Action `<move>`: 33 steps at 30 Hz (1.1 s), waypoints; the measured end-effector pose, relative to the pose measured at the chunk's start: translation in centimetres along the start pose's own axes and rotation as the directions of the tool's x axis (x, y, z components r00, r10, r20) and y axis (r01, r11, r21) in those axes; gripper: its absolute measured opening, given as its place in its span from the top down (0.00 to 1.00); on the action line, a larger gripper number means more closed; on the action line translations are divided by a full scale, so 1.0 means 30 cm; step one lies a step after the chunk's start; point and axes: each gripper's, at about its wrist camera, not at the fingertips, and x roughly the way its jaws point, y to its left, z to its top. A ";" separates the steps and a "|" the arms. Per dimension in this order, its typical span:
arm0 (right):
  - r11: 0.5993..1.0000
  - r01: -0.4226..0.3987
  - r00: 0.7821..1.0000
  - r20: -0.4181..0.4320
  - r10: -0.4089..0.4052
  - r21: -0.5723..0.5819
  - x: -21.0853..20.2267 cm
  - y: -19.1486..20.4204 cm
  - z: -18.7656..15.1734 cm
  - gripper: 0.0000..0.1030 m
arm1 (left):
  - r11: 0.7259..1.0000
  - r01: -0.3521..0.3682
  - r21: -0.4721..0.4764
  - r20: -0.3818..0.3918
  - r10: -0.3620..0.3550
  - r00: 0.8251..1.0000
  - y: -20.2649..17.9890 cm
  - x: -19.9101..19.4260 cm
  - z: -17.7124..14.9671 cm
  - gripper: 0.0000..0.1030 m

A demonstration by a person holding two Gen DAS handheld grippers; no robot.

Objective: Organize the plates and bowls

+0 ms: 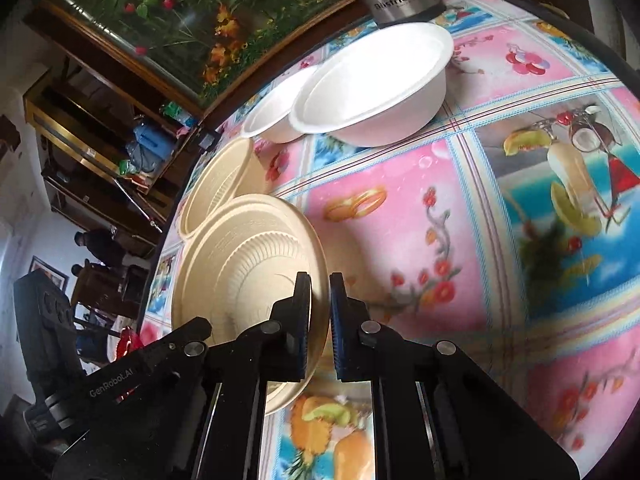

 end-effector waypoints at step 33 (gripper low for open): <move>0.868 -0.230 0.967 -0.205 0.153 -0.440 0.291 1.091 -0.498 0.91 | 0.941 -0.227 -0.252 0.254 0.291 0.922 0.894 -0.649 -0.141 0.89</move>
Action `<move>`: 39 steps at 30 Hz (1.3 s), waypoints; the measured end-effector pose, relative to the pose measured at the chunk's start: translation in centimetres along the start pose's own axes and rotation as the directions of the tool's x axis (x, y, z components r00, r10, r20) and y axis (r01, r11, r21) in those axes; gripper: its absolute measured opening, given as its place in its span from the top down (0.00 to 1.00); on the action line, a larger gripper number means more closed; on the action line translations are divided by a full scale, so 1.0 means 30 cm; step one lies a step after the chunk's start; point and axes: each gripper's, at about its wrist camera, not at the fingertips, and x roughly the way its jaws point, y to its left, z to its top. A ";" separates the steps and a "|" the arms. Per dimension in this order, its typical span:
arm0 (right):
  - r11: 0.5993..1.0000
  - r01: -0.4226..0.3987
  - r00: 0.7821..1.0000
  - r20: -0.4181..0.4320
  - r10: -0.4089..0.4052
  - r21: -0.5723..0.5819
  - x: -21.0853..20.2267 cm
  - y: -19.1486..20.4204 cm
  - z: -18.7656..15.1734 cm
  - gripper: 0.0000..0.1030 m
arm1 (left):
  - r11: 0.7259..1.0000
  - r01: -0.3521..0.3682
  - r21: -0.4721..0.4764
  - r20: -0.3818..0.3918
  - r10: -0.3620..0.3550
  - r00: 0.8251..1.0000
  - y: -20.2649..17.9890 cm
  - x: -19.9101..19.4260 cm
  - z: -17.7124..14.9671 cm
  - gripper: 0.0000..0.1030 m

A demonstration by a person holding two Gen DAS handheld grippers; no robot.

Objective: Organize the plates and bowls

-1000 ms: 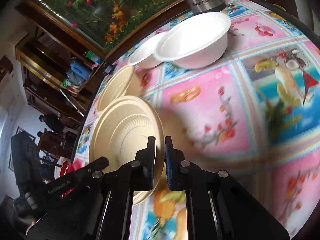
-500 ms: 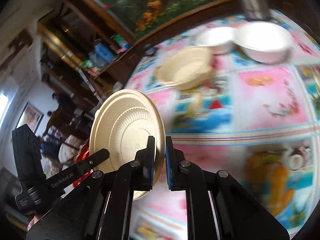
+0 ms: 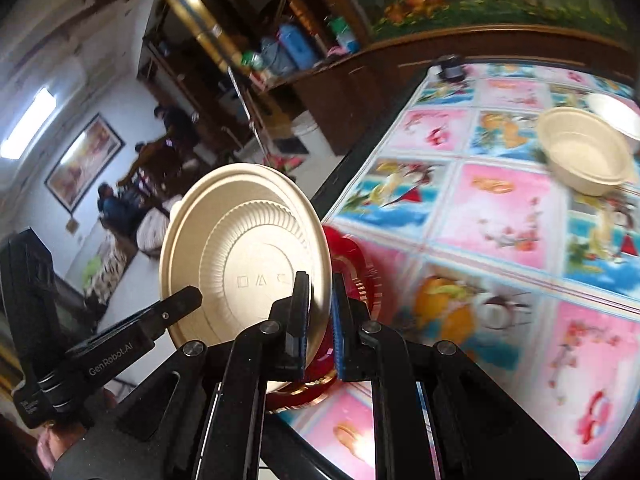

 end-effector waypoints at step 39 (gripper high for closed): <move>0.951 0.209 0.917 0.292 -0.272 0.227 -0.328 -0.617 -0.047 0.80 | 0.961 -0.275 0.003 0.066 0.274 0.959 0.057 0.021 0.019 0.58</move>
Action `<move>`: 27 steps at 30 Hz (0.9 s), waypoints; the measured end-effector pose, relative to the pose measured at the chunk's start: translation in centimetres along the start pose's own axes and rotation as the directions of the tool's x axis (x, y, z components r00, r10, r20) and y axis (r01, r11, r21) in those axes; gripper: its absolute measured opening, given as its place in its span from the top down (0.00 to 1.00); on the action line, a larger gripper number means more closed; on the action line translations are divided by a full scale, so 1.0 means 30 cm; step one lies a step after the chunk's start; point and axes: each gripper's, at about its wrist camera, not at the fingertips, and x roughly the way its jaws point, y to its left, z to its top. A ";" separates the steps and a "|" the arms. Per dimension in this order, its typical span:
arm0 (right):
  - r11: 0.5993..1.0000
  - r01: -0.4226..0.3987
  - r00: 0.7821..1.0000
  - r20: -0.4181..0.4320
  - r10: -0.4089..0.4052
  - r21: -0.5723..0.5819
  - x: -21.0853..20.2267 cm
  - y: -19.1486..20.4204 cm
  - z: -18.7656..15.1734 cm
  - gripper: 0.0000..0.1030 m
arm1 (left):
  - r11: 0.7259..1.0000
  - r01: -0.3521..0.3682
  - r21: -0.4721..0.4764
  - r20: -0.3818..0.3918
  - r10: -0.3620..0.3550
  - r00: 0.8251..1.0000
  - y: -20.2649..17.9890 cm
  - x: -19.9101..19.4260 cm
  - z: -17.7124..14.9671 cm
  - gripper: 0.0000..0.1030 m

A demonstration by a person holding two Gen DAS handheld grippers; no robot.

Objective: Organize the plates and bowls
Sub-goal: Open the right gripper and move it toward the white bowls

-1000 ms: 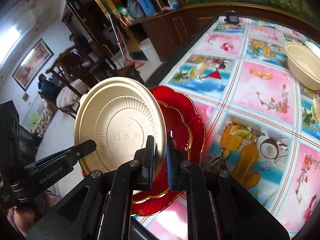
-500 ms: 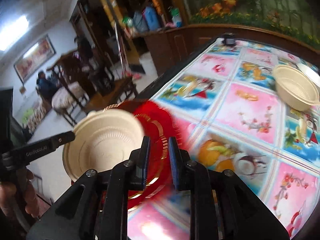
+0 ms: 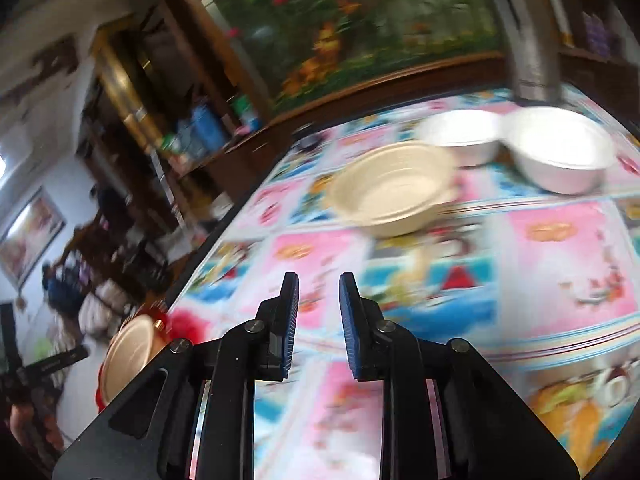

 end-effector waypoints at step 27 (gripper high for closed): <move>0.857 -0.023 0.974 0.204 -0.095 0.514 -0.253 -0.883 0.255 0.76 | 0.776 0.562 0.287 -0.368 -0.452 0.812 -1.110 -0.115 -0.118 0.48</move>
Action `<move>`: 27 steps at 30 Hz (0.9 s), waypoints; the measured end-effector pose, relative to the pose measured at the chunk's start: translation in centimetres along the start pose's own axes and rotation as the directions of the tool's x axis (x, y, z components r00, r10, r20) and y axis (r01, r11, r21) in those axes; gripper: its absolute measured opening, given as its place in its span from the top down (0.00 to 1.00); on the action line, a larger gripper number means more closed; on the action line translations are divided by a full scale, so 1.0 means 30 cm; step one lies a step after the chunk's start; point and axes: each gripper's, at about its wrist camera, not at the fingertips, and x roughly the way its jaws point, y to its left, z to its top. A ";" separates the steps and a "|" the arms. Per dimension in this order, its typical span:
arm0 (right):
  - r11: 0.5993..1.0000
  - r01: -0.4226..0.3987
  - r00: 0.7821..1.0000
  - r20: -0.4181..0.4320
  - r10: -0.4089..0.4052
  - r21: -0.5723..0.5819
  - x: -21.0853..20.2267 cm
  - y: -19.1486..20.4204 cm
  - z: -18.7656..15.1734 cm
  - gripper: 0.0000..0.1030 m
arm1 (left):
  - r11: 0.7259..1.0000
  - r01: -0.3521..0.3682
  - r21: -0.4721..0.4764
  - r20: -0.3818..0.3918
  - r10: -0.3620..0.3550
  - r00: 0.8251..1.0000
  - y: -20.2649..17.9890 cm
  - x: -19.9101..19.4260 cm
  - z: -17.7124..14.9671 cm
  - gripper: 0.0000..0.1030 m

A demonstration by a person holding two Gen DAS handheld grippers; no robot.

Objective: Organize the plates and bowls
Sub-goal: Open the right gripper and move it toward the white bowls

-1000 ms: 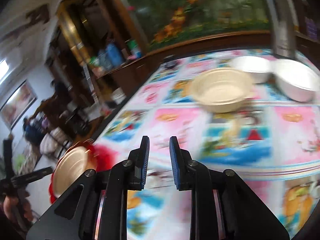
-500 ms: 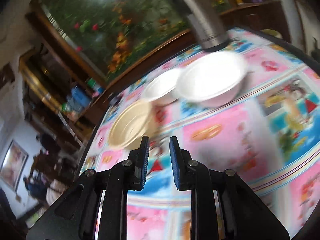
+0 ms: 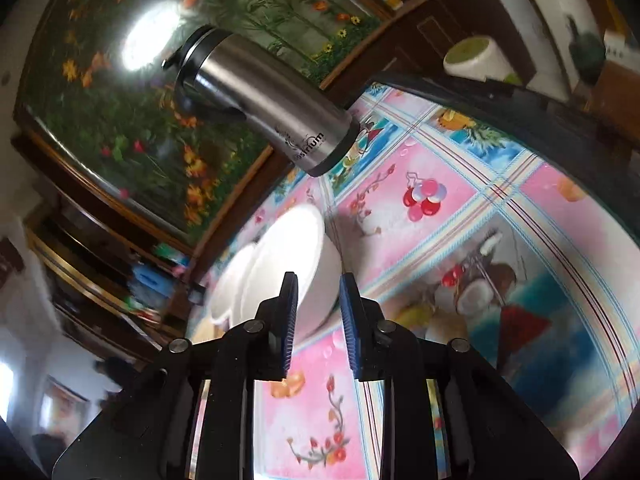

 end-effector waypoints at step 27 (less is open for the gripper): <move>0.999 -0.044 0.983 -0.180 0.046 0.017 0.240 0.033 0.081 0.57 | 0.995 -0.007 -0.101 -0.053 0.001 0.999 -0.387 0.403 0.426 0.44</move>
